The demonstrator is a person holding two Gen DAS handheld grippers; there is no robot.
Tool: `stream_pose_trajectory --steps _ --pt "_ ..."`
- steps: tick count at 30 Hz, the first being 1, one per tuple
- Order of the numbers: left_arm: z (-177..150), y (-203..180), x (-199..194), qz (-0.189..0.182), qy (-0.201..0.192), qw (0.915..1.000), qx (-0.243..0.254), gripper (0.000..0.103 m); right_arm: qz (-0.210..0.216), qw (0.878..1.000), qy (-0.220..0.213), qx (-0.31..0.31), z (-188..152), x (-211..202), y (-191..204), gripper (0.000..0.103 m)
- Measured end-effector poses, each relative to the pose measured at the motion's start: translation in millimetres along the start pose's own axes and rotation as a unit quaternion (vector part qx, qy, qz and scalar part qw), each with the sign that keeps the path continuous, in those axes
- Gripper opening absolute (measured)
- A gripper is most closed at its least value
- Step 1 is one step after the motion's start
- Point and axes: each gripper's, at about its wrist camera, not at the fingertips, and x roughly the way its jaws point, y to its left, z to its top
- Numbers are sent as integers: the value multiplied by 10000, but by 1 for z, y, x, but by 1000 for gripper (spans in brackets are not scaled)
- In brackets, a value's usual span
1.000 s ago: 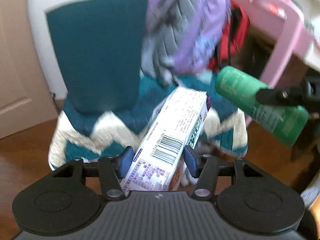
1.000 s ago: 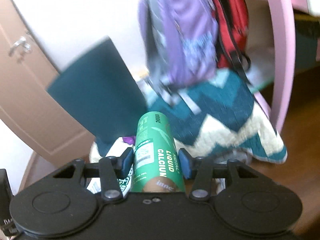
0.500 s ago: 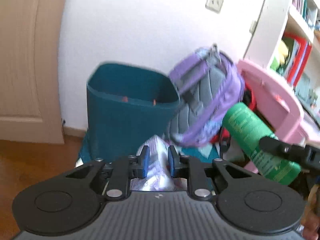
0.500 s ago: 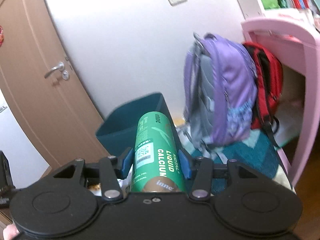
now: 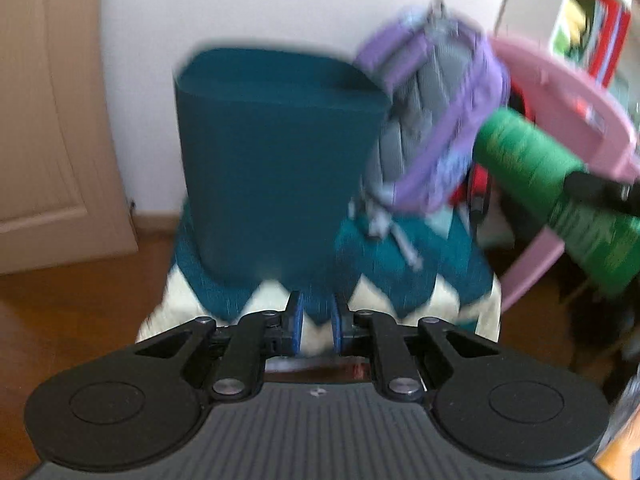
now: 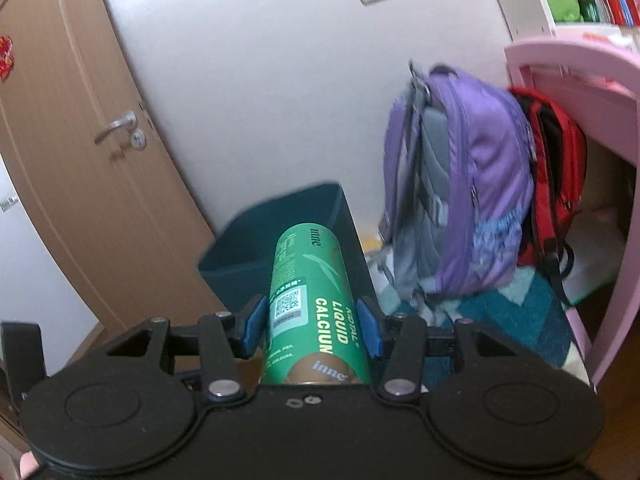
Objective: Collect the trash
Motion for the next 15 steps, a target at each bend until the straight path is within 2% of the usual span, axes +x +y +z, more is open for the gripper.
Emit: stream_pose_trajectory --steps 4,7,9,11,13,15 --pt "-42 -10 52 159 684 9962 506 17 -94 9993 312 188 -29 16 -27 49" --pt "-75 -16 93 188 1218 9895 757 35 -167 9977 561 327 -55 29 -50 49" --pt "-94 -17 118 191 1544 9850 744 60 -203 9963 711 442 -73 40 -66 49" --pt "-117 -17 141 178 1876 9800 646 63 -222 9945 849 569 -89 51 -82 49" --pt "-142 -19 166 164 2302 9715 545 63 -222 9931 957 647 -103 61 -94 49" --pt "-169 -21 189 57 2815 9586 431 71 -228 9916 1075 685 -114 72 -103 49"
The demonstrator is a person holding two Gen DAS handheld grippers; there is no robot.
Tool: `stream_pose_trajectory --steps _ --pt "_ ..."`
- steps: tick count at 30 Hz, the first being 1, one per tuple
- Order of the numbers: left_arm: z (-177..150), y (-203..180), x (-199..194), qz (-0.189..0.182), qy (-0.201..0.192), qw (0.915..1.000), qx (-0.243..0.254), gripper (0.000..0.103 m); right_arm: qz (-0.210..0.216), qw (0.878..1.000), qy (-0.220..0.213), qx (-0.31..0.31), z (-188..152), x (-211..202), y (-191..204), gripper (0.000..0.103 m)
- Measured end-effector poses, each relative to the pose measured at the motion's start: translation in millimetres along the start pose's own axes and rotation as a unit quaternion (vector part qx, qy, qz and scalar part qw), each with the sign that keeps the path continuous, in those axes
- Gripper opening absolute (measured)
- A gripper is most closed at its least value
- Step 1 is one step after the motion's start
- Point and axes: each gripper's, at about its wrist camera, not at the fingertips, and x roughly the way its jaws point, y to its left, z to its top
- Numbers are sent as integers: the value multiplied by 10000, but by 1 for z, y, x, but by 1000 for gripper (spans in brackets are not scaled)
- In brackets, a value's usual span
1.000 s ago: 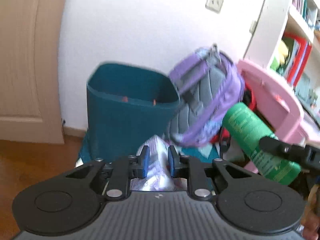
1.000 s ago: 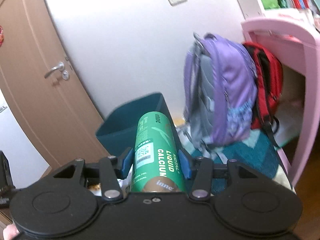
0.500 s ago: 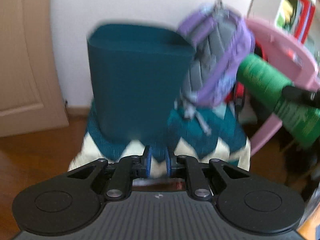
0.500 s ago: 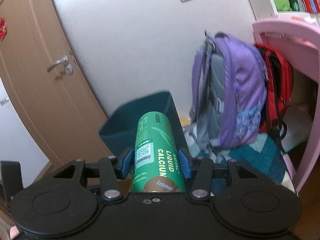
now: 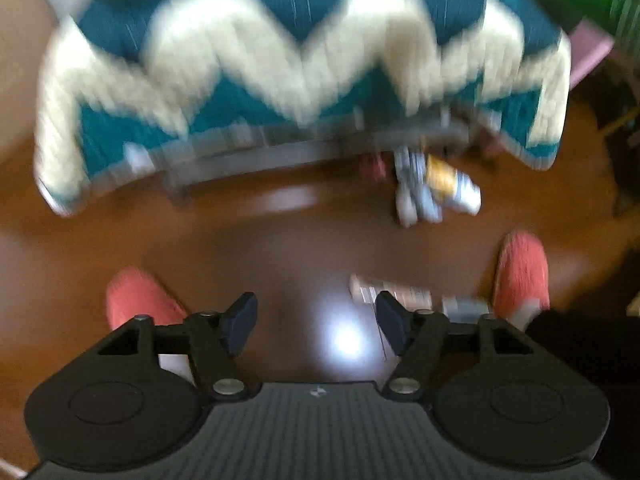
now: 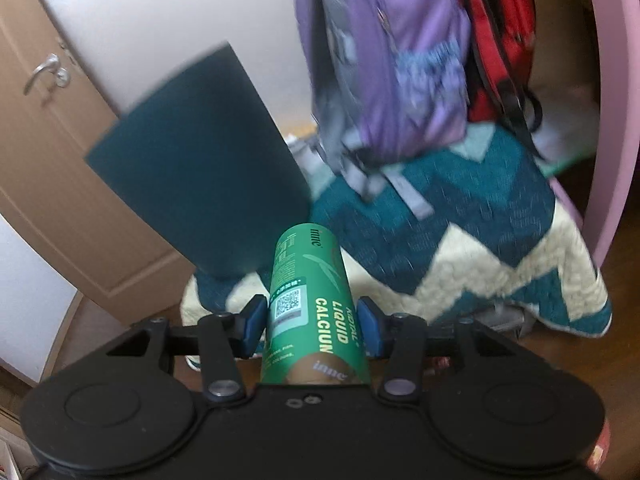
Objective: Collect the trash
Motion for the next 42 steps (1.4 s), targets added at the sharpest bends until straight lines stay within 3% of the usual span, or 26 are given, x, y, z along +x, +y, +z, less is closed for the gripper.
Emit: stream_pose_trajectory --steps 3,7,14,20,32,35,37,38,42 --pt "-23 -15 55 -190 959 9949 256 71 17 9998 182 79 -10 22 -16 49" --pt "-60 -43 121 12 1958 9753 1022 71 80 9991 365 202 -21 49 -37 49" --pt "-107 -71 205 47 2772 9446 1756 71 83 9981 488 372 -31 81 -64 49" --pt "-133 -85 257 93 3000 9297 2133 71 80 9982 464 373 -32 100 -81 49" --pt "-157 -56 326 495 3417 9185 1927 71 174 9960 670 571 -37 125 -94 49" --pt "-157 -50 334 531 3393 9210 1839 68 154 9950 763 624 -40 130 -97 49" --pt "-156 -48 335 531 3376 9220 1818 52 127 9945 807 652 -42 133 -100 49" --pt "-157 -48 336 549 3384 9218 1809 49 113 9943 821 668 -43 133 -100 49" --pt "-150 -47 333 565 3223 9294 1709 45 52 9940 825 716 -44 136 -102 49"
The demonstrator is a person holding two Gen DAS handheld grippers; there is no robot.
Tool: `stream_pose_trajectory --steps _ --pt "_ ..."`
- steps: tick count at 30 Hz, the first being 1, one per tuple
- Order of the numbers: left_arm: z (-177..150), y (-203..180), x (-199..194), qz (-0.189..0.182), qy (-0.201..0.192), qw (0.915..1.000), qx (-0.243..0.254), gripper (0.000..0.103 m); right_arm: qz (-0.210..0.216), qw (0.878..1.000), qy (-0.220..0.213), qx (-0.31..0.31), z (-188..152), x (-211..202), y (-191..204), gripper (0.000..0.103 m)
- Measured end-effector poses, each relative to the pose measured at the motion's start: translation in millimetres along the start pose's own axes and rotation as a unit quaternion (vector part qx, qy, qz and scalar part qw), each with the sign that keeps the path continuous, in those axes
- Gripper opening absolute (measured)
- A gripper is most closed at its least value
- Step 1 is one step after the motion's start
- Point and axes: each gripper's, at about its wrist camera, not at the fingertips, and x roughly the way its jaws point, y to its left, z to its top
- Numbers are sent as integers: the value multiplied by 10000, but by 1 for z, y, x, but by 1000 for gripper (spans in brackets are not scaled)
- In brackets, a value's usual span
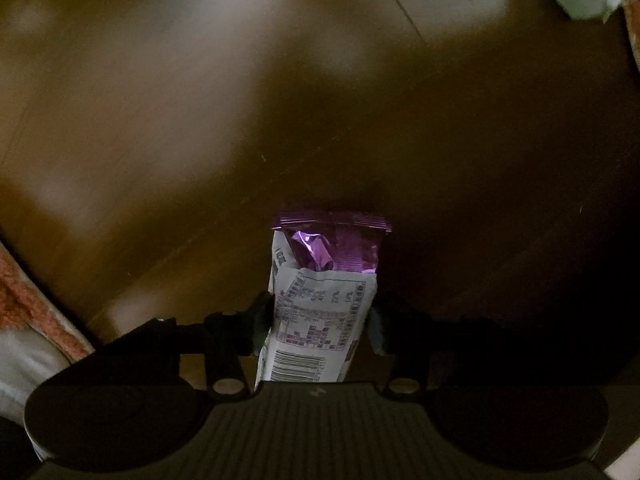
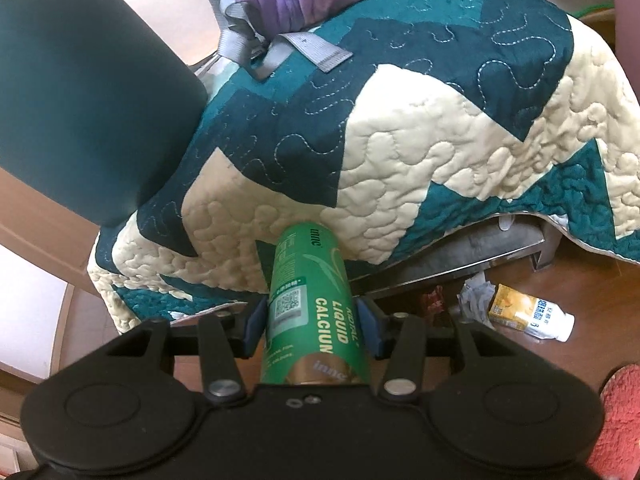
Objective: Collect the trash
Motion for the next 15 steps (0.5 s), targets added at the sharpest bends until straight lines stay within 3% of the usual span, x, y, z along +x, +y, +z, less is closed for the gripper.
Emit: stream_pose_trajectory --steps 7,15 --pt "11 22 -64 -23 -726 9959 -534 43 -77 9999 -117 15 0 -3 -1 49" --pt "-13 44 -162 94 -1653 9801 -1095 42 -121 9987 -497 -63 -2 -24 9 49"
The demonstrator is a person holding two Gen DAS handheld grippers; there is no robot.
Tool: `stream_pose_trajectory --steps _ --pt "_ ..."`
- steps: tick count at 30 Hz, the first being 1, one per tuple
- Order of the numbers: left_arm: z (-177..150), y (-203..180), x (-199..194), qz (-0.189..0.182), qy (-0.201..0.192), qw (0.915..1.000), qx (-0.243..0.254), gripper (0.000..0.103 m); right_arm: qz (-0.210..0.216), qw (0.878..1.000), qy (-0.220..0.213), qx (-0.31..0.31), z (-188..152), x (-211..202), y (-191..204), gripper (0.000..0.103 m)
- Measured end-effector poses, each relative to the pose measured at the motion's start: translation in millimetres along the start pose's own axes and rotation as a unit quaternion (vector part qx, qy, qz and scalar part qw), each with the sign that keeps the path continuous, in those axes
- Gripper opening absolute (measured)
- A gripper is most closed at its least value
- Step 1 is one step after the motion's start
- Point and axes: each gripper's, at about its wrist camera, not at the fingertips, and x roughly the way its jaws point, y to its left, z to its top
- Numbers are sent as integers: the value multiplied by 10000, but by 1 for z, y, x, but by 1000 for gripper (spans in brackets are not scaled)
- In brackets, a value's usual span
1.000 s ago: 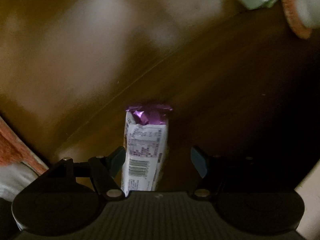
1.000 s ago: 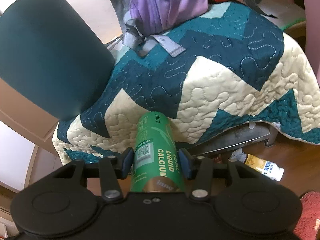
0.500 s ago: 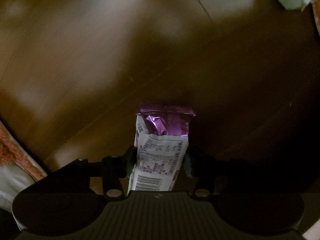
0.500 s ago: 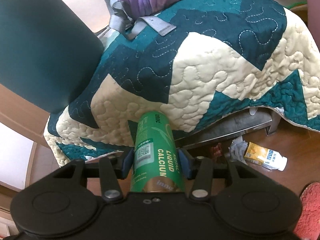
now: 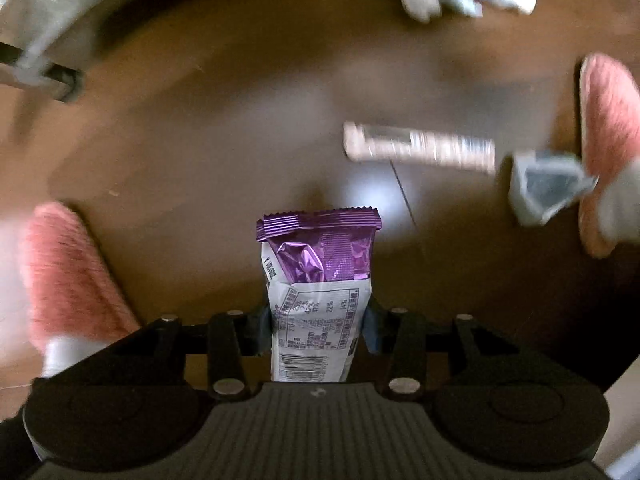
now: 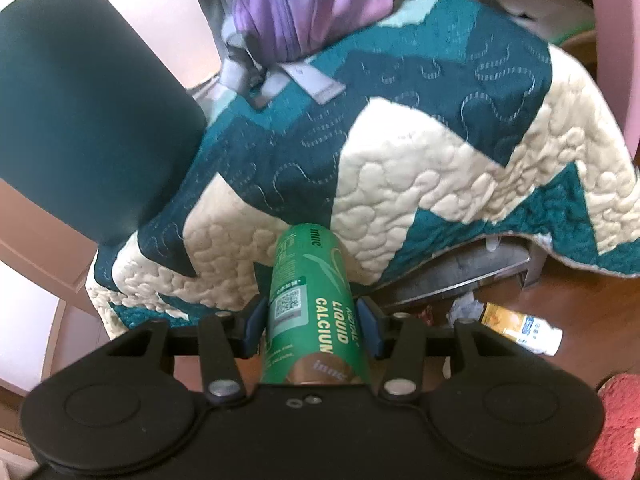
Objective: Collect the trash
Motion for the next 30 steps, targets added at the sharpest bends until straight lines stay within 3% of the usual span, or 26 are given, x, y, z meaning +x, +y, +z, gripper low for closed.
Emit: stream_pose_trajectory --steps 6,12,16,22,30 --pt "-4 15 -90 44 -871 9948 -520 42 115 9996 -176 -181 -8 -33 24 49" --pt "-18 35 -193 -141 -1892 9762 -1052 42 169 9983 -268 -499 -16 -82 61 49" --pt "-31 43 -257 -150 -2582 9570 -1314 42 130 9954 -475 -827 -14 -121 84 49" --pt "-59 70 -357 -307 -3550 9197 -1647 42 137 9903 -797 -1128 -7 -176 114 49" --pt "-71 93 -467 -329 -4535 8736 -1734 42 249 9783 -1256 -1631 23 -226 166 49"
